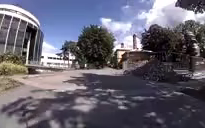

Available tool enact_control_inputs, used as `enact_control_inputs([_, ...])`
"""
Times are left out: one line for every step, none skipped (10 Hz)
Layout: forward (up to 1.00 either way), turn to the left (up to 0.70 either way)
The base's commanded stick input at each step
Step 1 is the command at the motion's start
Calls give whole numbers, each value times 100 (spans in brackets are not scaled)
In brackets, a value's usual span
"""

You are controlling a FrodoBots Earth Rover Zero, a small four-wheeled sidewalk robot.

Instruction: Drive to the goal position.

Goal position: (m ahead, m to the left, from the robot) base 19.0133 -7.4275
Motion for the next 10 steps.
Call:
enact_control_inputs([85, 0])
enact_control_inputs([85, 0])
enact_control_inputs([85, 0])
enact_control_inputs([85, 0])
enact_control_inputs([85, -34])
enact_control_inputs([85, -34])
enact_control_inputs([85, -25])
enact_control_inputs([85, -11])
enact_control_inputs([85, 0])
enact_control_inputs([85, 0])
